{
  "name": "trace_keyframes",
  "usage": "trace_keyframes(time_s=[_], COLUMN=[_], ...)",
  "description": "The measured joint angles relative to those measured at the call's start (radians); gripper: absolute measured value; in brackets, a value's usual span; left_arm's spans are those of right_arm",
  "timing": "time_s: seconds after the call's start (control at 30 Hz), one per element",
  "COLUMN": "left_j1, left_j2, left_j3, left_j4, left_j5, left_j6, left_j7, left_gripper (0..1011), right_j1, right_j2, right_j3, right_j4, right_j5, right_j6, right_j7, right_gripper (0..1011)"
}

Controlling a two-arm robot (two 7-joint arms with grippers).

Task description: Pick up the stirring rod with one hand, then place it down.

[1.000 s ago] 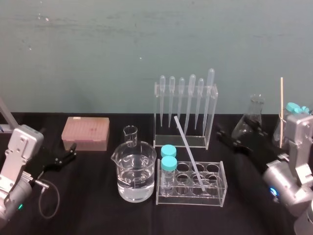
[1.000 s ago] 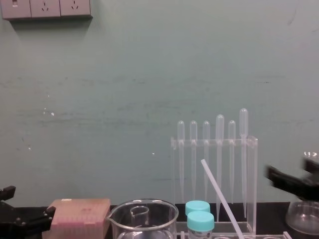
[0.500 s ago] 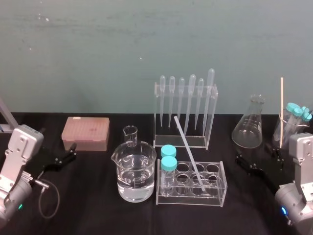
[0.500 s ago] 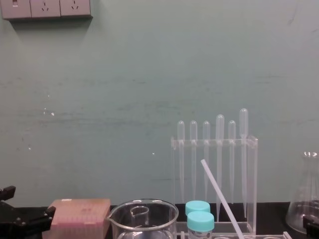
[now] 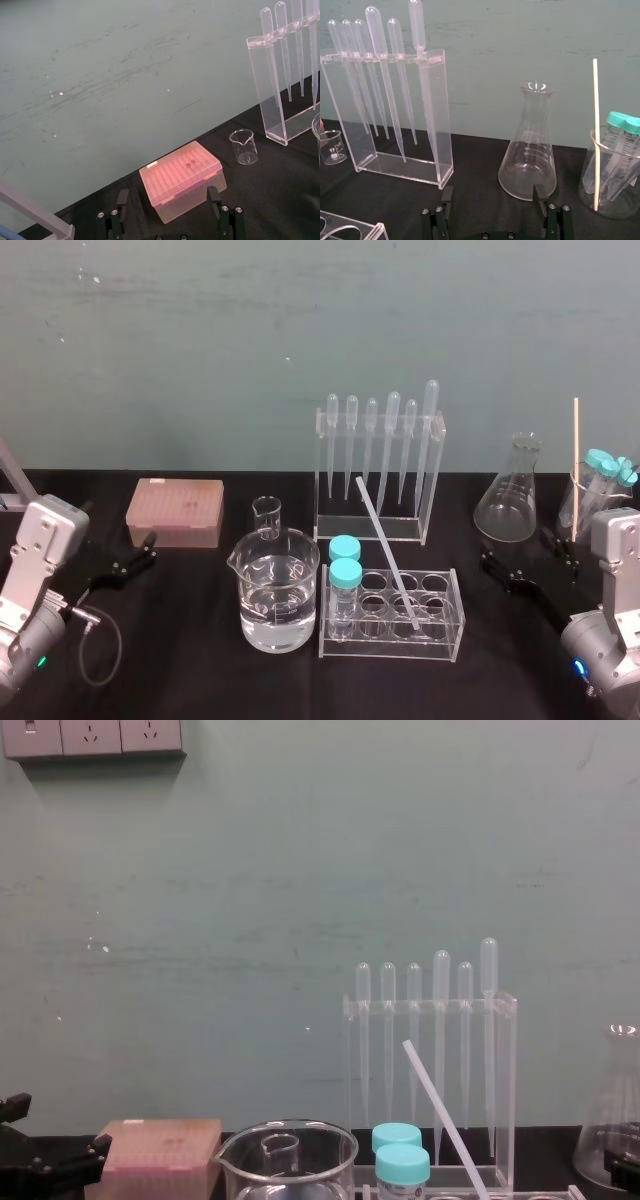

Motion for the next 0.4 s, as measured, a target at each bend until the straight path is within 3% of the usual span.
trace_keyframes(time_s=[0.4], left_j1=[0.0], left_j2=[0.0], left_j3=[0.0], left_j4=[0.0], left_j5=[0.0], left_j6=[0.0], left_j7=[0.0], left_gripper=[1000], right_j1=[0.001], right_j2=[0.001], right_j3=[-0.001], right_j4=[-0.002], right_j5=[0.002], right_j6=[-0.002], right_j7=[0.001], right_gripper=[1003])
